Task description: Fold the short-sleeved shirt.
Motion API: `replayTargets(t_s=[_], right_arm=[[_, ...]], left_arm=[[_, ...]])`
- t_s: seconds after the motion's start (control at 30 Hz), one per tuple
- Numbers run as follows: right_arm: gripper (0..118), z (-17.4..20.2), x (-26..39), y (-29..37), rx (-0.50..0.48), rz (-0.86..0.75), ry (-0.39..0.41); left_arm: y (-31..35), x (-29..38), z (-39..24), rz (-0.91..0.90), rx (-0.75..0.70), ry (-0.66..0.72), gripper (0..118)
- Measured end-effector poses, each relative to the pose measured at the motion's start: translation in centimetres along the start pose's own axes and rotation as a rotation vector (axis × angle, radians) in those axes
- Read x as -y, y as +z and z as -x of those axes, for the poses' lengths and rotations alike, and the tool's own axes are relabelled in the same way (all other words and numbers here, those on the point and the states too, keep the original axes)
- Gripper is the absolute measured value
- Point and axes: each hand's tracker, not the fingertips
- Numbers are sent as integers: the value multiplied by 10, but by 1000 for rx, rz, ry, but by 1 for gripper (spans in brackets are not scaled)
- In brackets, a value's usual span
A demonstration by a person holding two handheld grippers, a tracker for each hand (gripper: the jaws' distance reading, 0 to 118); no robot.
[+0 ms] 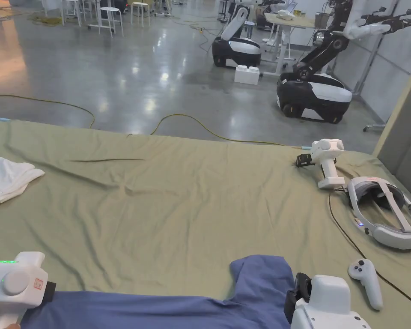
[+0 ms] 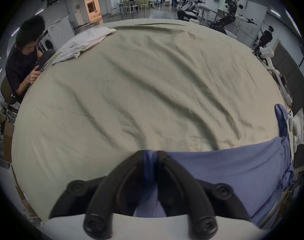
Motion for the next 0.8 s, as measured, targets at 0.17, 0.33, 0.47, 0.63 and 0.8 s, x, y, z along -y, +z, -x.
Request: replayTargets(t_s=[0.17, 0.33, 0.47, 0.63, 0.8], right_arm=[[0, -22, -7, -36, -11, 144, -25], [45, -49, -17, -104, -36, 381, -24], [54, -61, -11, -159, -76, 542, -9], [55, -65, 12, -213, -102, 725, -27], [32, -68, 29, -228, -88, 749, -45]], left_arm=[[13, 4, 10, -44, 65, 36, 5], [43, 19, 12, -149, 99, 41, 5], [63, 33, 12, -195, 114, 48, 5], [73, 46, 11, -224, 110, 50, 5], [75, 54, 14, -225, 123, 89, 5]])
